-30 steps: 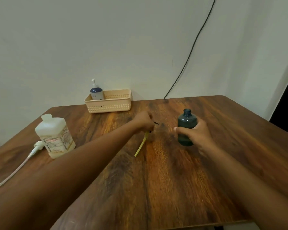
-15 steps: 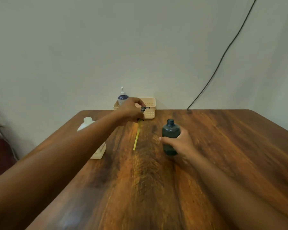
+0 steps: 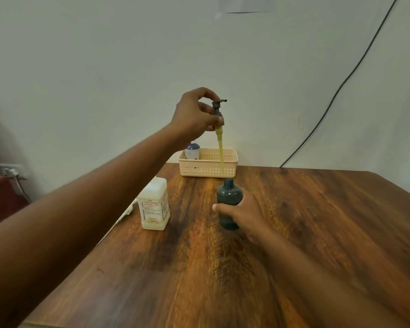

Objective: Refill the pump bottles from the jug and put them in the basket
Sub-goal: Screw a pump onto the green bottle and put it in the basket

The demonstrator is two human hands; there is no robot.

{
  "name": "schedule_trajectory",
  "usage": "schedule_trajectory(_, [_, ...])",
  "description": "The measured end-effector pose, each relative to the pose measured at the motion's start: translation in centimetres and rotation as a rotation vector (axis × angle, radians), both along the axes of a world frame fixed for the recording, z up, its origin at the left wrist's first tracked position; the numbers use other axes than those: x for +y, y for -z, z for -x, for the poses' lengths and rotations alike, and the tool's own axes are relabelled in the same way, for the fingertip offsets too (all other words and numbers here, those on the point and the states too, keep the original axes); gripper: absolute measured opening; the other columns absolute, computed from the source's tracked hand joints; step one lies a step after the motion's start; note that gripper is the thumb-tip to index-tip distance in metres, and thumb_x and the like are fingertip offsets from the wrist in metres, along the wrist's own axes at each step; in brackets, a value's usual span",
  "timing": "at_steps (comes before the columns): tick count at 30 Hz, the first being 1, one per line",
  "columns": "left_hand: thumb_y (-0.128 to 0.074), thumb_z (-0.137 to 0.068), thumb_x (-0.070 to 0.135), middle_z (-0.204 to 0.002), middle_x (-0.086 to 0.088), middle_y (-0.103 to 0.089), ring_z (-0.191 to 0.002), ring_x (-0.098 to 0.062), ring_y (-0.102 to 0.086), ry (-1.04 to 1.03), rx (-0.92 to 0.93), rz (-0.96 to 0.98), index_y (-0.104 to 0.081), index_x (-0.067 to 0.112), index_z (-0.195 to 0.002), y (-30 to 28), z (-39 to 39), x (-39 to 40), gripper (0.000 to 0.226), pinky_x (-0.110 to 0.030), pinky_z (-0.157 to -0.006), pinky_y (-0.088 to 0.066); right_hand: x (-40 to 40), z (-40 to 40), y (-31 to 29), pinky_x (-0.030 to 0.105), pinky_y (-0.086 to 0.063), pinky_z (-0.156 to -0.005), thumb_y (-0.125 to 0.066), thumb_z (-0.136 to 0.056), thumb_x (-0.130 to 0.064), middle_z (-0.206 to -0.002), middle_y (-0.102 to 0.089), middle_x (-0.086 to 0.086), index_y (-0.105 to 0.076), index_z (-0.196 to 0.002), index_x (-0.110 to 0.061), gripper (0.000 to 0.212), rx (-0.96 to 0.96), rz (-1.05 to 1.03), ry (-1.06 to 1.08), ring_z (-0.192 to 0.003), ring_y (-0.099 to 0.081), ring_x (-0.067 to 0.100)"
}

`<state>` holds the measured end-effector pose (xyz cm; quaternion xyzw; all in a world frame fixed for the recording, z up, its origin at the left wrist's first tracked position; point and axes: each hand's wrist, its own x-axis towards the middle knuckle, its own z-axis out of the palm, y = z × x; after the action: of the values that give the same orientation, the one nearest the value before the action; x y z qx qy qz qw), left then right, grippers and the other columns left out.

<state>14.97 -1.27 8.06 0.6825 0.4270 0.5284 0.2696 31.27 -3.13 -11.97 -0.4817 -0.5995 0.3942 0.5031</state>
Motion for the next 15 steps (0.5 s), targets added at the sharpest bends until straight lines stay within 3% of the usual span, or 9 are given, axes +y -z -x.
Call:
schedule_trajectory(5, [-0.077,-0.084,-0.006,-0.101,-0.016,-0.074,-0.089,-0.027,-0.077,0.009,-0.008,-0.007,-0.063,0.011,-0.122,0.5,-0.7,-0.1,0.044,-0.042,-0.081,-0.066,-0.1,0.1,-0.1,0.02,-0.049,-0.07,-0.092,-0.068,-0.023,-0.108,-0.069,-0.01,-0.06,-0.112,-0.037,0.056,0.0,-0.007,-0.003,-0.095,-0.066,0.008])
schedule_trajectory(8, [-0.078,-0.083,-0.008,-0.102,-0.018,-0.074,-0.089,-0.029,-0.077,0.02,-0.003,-0.003,-0.063,0.011,-0.12,1.0,-1.1,-0.3,0.044,-0.042,-0.08,-0.066,0.0,-0.1,-0.3,0.024,-0.049,-0.073,-0.092,-0.068,-0.024,-0.11,-0.069,-0.008,-0.061,-0.119,-0.033,0.06,0.004,-0.014,-0.003,-0.098,-0.065,0.01])
schedule_trajectory(13, [-0.079,-0.083,-0.006,-0.104,-0.015,-0.073,-0.091,-0.027,-0.077,0.03,0.029,0.007,-0.064,0.016,-0.119,2.5,-2.0,-0.8,0.045,-0.029,-0.07,-0.065,0.5,-0.3,-0.7,0.022,-0.048,-0.073,-0.093,-0.067,-0.027,-0.111,-0.066,-0.013,-0.057,-0.117,-0.038,0.063,-0.002,-0.02,0.017,-0.1,-0.063,0.008])
schedule_trajectory(15, [-0.079,-0.083,-0.005,-0.105,-0.014,-0.073,-0.093,-0.026,-0.076,0.039,0.05,0.006,-0.064,0.016,-0.12,3.5,-2.4,-1.1,0.046,-0.035,-0.077,-0.066,0.7,-0.4,-0.9,0.021,-0.046,-0.072,-0.093,-0.068,-0.029,-0.11,-0.063,-0.018,-0.055,-0.111,-0.042,0.06,-0.008,-0.014,0.023,-0.098,-0.061,0.006])
